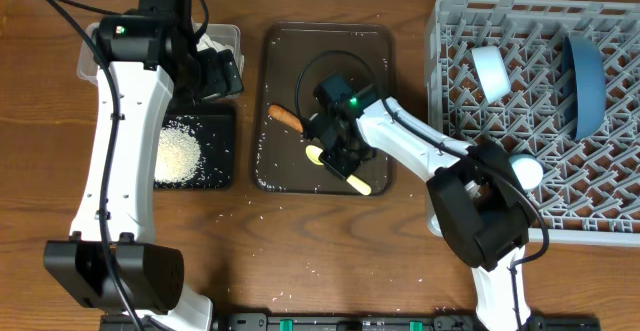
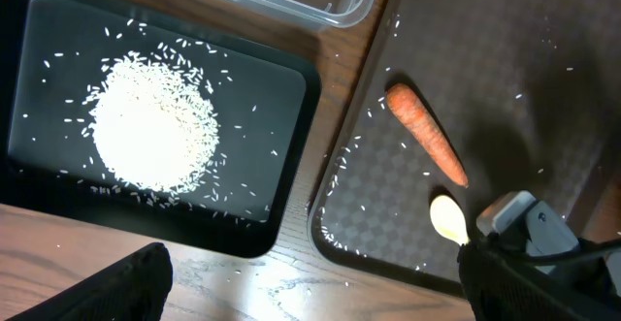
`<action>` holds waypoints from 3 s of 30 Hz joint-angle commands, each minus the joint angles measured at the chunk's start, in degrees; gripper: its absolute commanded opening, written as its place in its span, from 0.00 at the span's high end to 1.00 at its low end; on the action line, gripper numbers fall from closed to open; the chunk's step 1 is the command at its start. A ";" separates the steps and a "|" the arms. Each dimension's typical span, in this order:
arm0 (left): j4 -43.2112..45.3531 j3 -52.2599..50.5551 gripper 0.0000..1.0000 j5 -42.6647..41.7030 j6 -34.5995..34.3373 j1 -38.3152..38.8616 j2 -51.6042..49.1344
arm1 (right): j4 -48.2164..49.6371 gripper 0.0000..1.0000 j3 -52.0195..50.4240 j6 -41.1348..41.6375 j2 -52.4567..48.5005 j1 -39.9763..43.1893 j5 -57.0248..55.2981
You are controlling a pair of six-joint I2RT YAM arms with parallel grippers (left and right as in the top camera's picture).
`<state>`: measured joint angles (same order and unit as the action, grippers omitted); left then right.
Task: Sort waste into correct bins and load items into the dishwasher rack
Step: 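Carry the yellow spoon right and lay it in the dish rack, then lower the left gripper onto the orange carrot and grasp it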
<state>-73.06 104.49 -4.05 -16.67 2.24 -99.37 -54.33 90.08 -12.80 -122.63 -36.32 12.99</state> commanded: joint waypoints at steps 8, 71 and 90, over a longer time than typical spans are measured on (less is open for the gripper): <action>-0.02 -0.04 0.04 0.87 0.13 -0.24 0.15 | -3.58 0.99 6.58 6.01 12.00 5.90 1.55; 9.31 -0.11 0.02 -0.02 -17.90 -0.11 0.04 | -5.03 0.14 2.89 22.80 37.18 25.66 -19.23; 18.12 -3.80 0.13 12.07 -54.75 17.57 -20.59 | -9.01 0.13 2.89 22.80 37.38 25.64 -19.19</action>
<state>-54.61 101.27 4.23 -63.59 19.97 -116.77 -62.74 92.31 10.63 -85.65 -11.38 -6.02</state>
